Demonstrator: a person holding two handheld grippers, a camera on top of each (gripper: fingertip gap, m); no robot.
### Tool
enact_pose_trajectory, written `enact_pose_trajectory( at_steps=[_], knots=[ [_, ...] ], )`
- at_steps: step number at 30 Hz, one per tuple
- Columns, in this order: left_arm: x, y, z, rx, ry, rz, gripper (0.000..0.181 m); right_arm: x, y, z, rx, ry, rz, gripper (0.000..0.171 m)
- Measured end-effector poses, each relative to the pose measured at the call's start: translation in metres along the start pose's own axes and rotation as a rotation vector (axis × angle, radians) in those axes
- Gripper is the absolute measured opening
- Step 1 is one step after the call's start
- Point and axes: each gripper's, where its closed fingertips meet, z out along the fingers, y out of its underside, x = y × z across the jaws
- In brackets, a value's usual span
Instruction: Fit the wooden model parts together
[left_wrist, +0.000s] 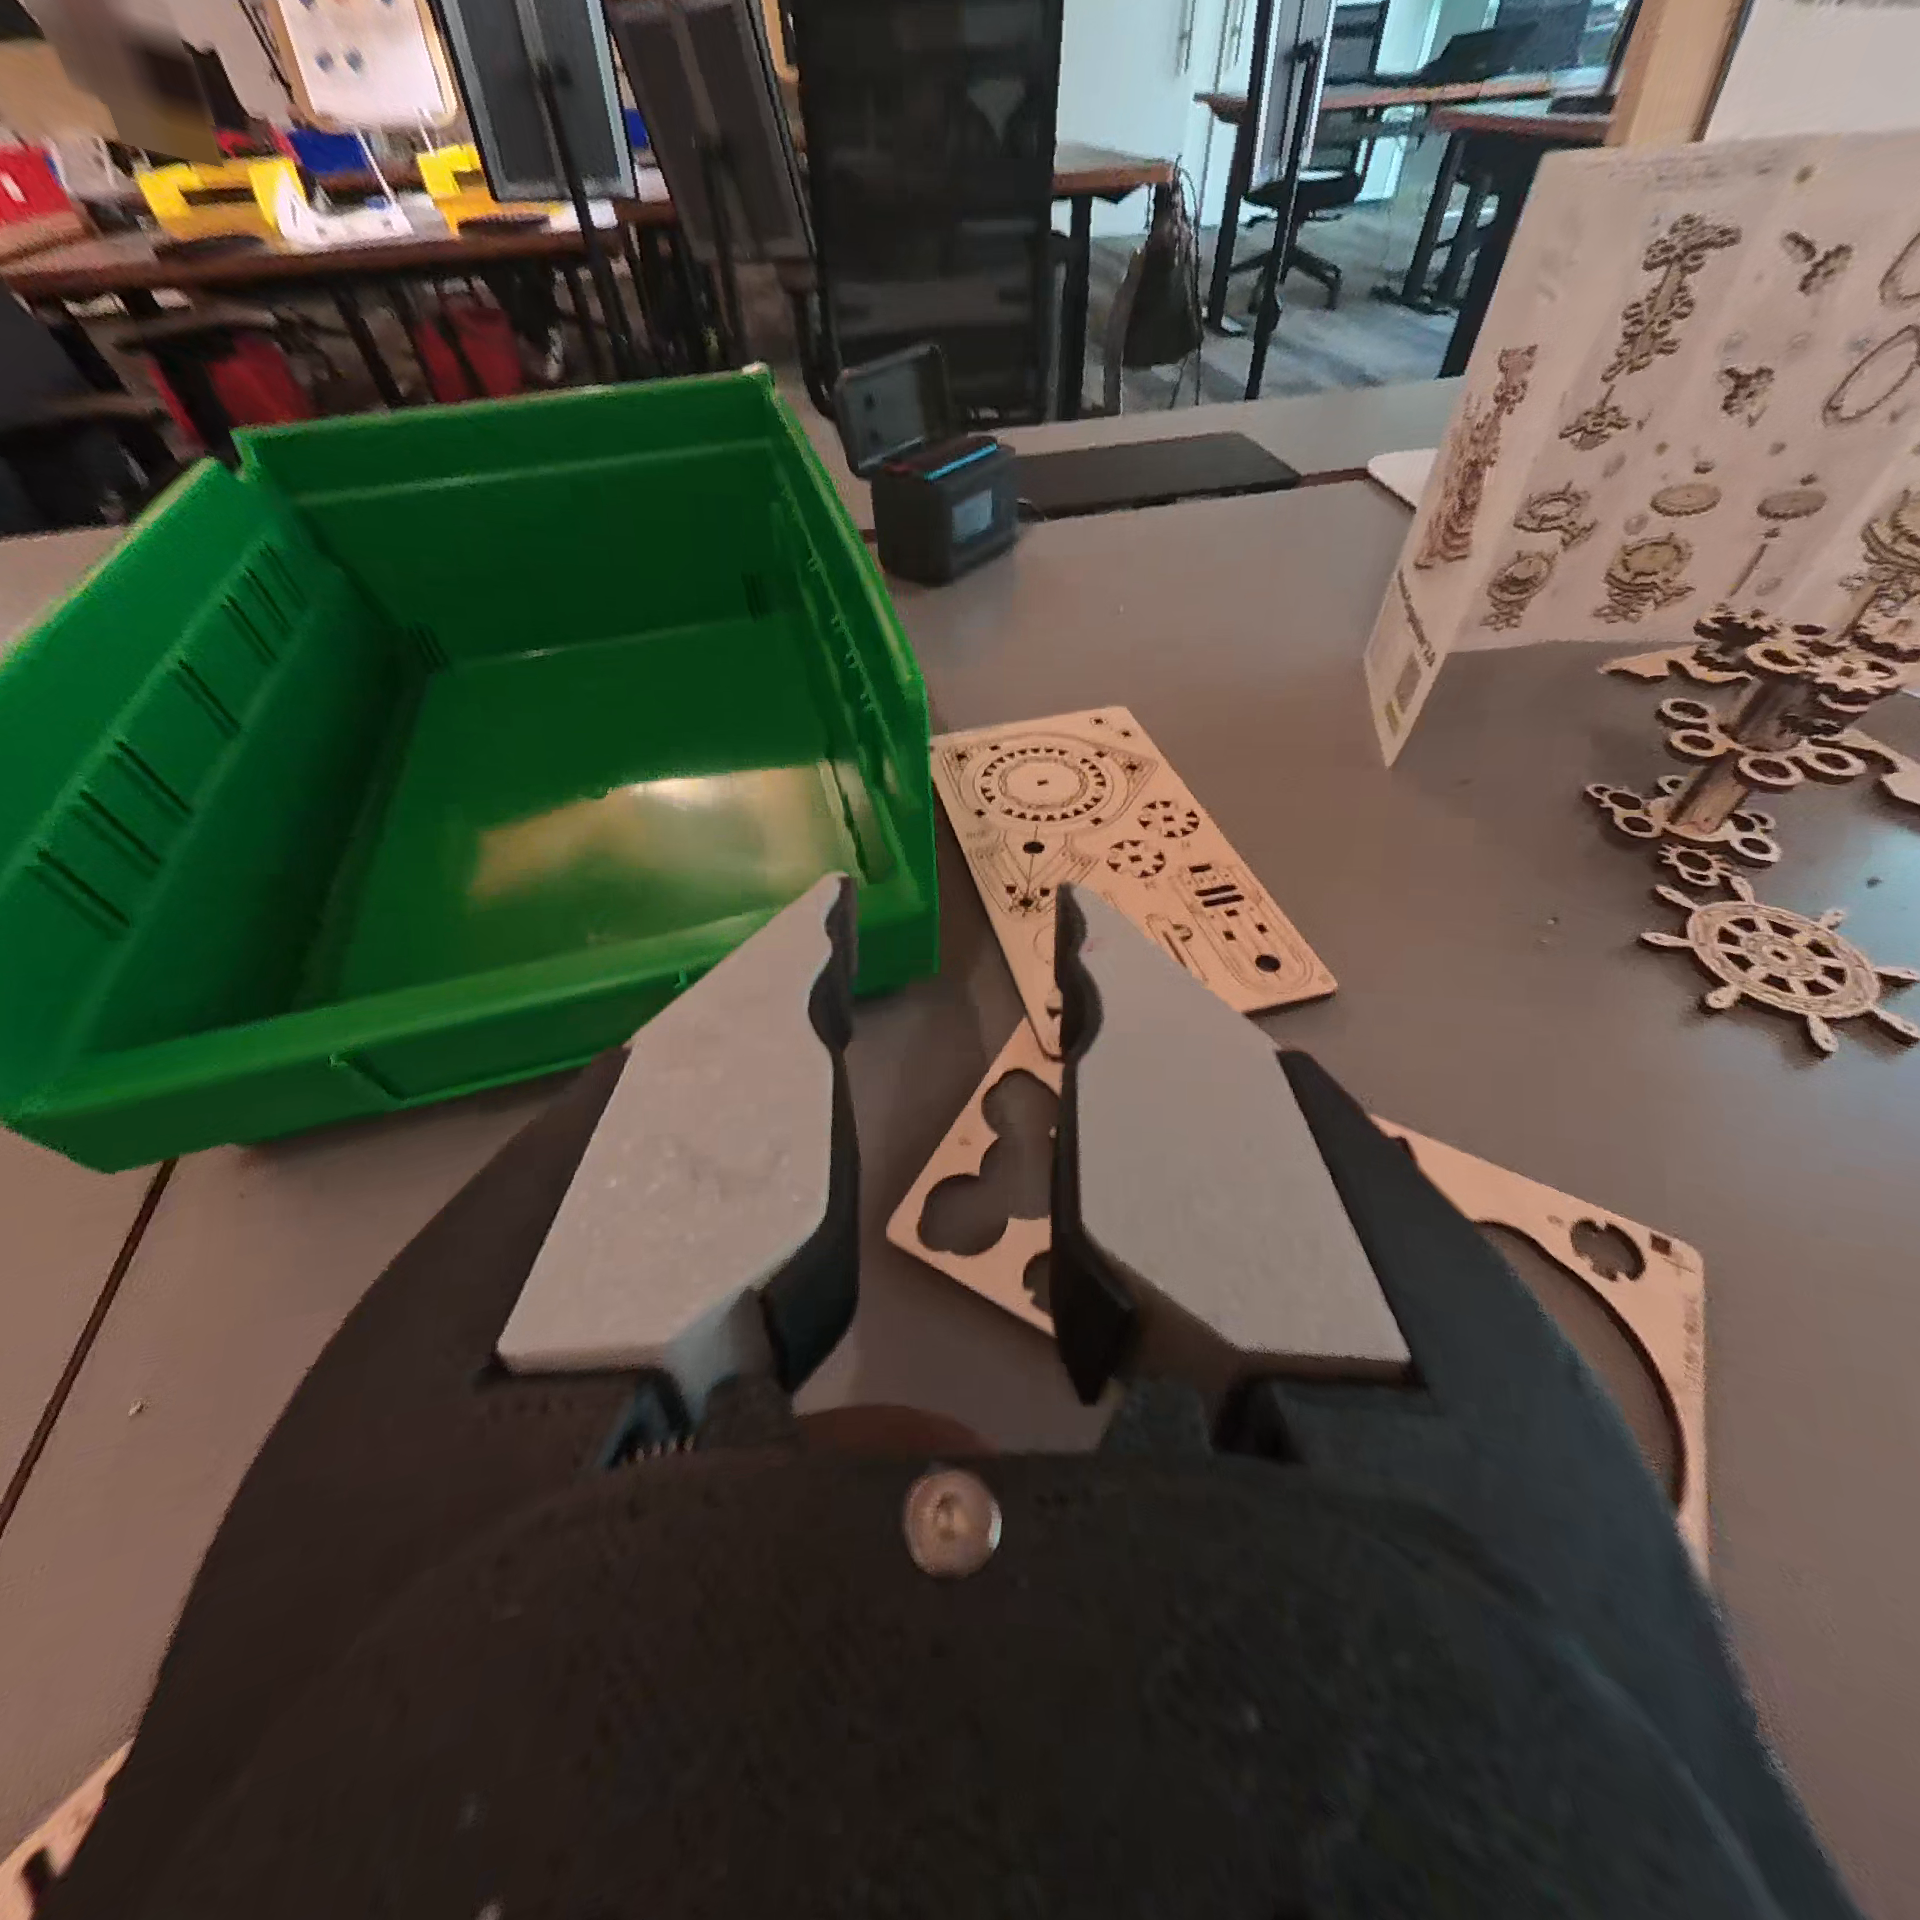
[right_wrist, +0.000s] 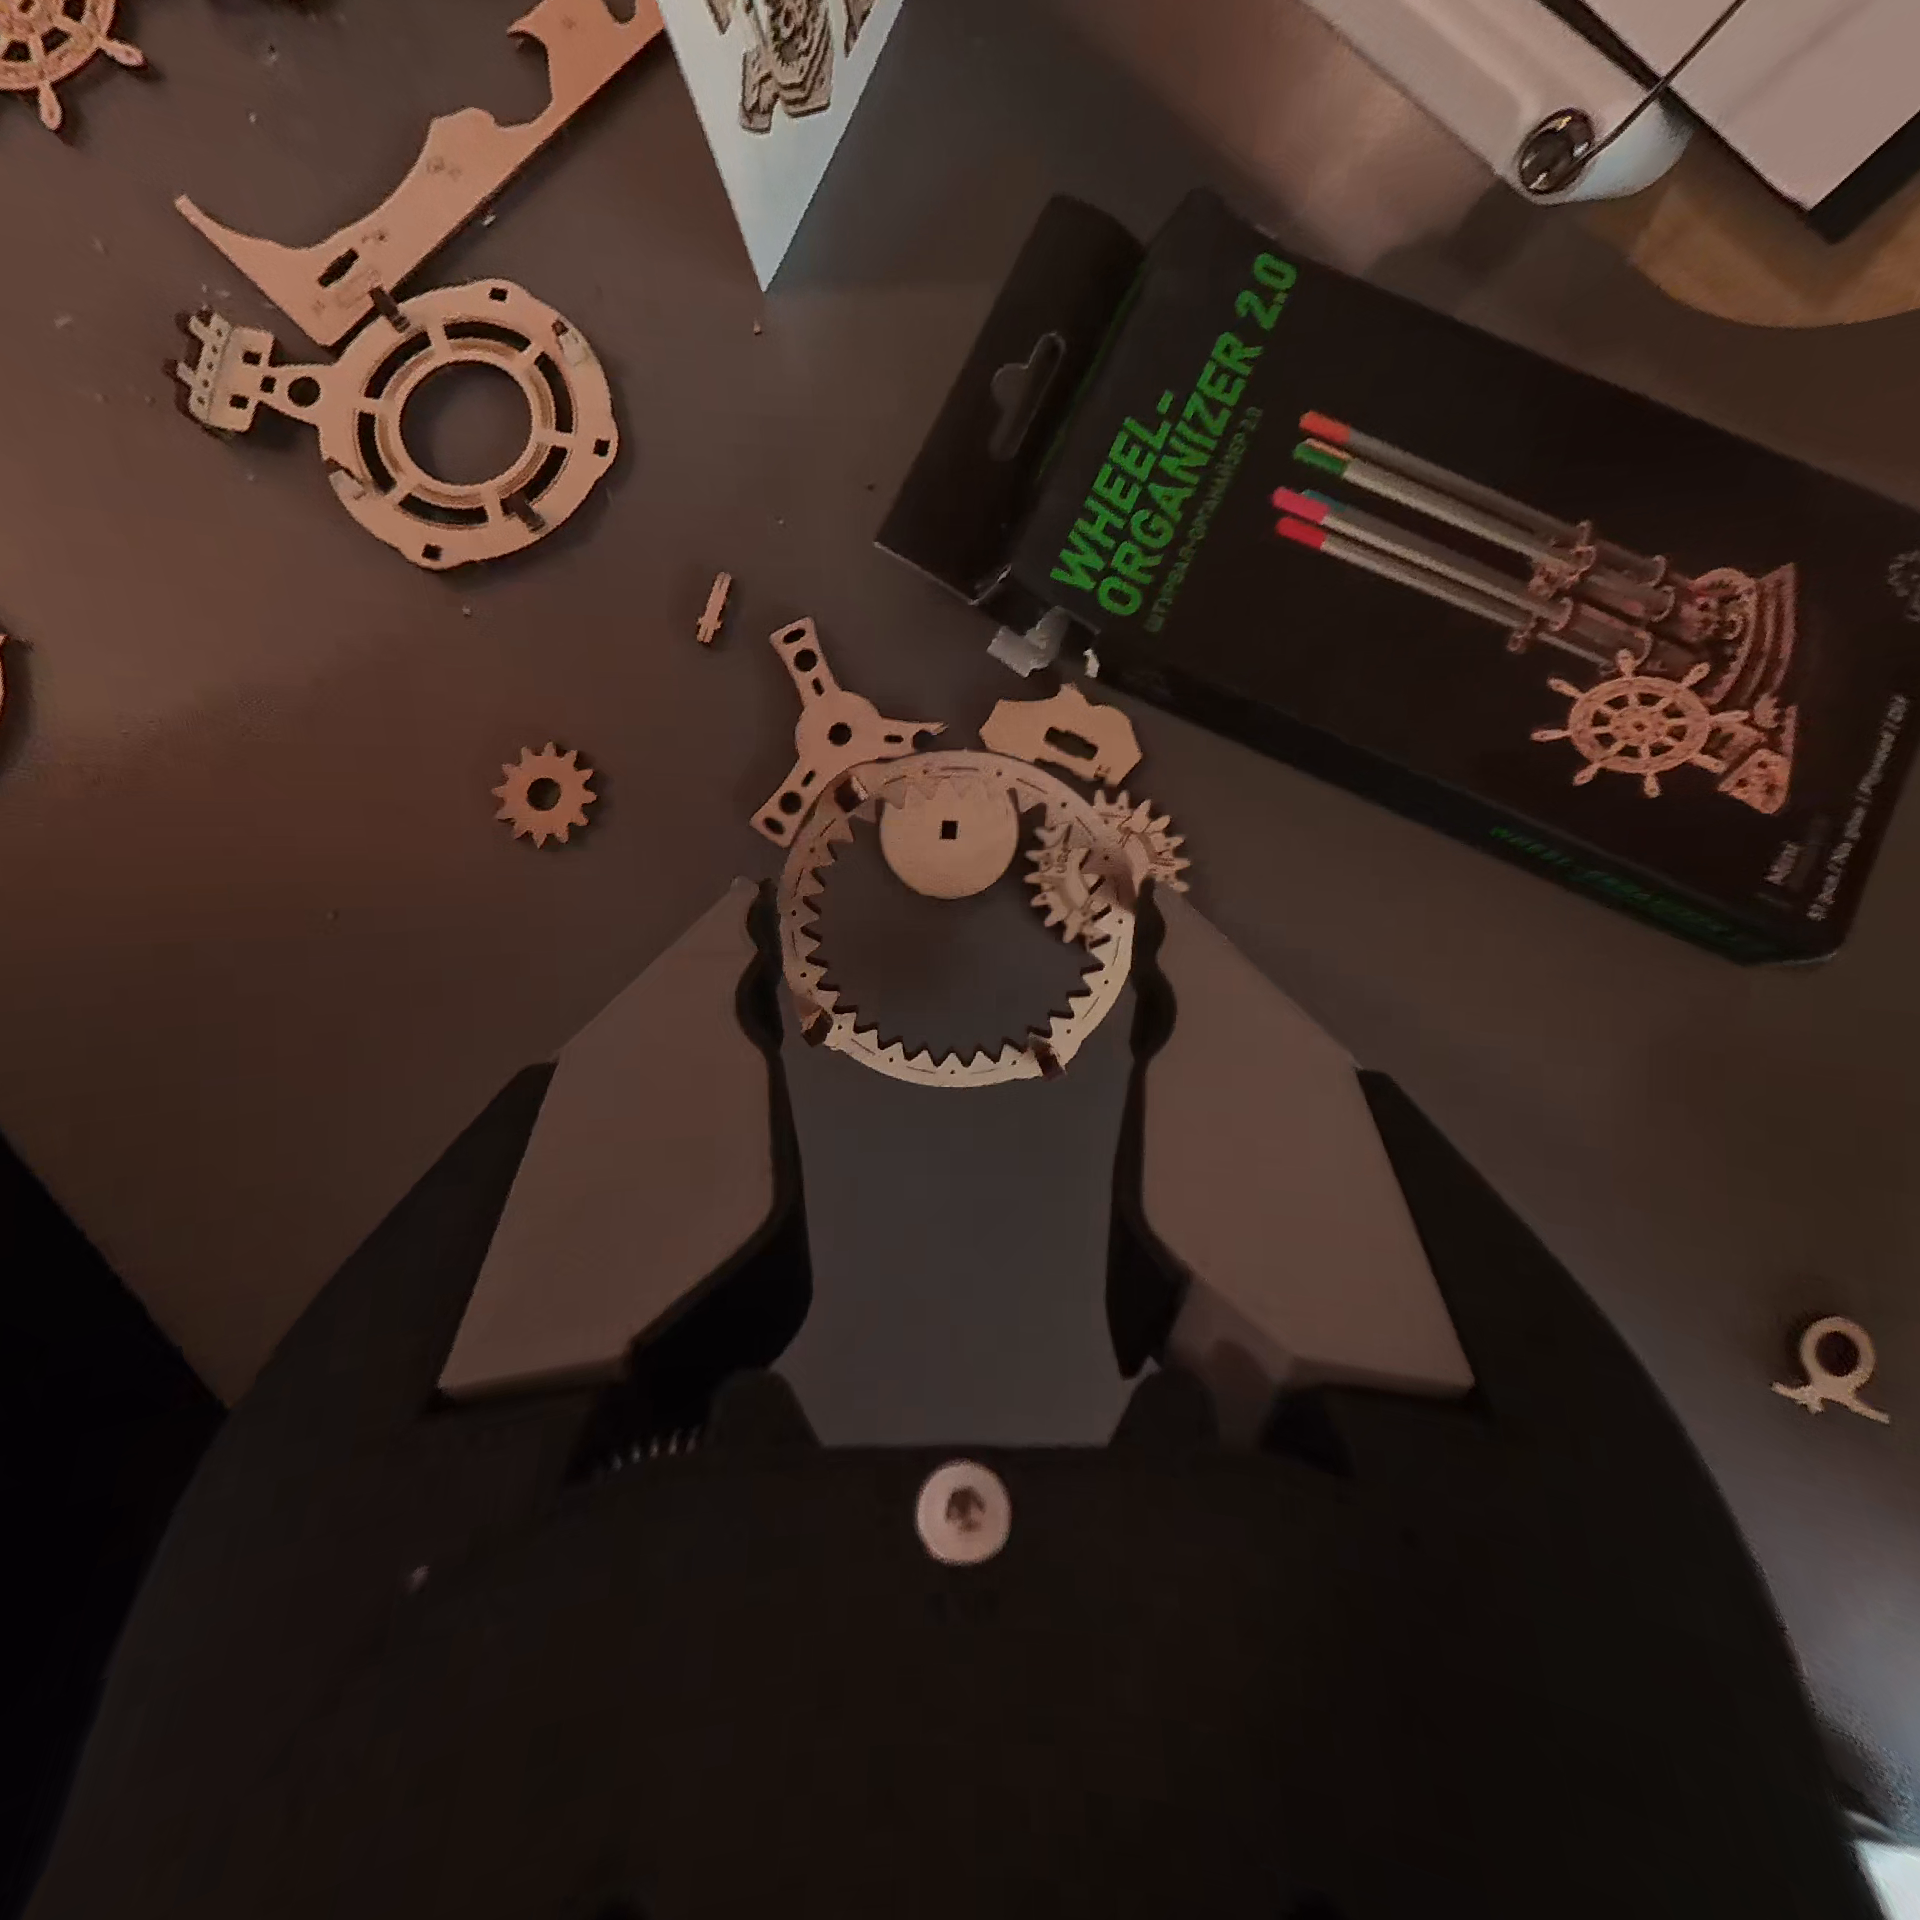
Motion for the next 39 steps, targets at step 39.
enact_pose_trajectory(
  at_steps=[39],
  knots=[
    [0.021,-0.015,0.0,0.2,-0.197,0.354,0.021,0.033,-0.032,0.01,0.24,0.093,-0.14,0.065]
  ],
)
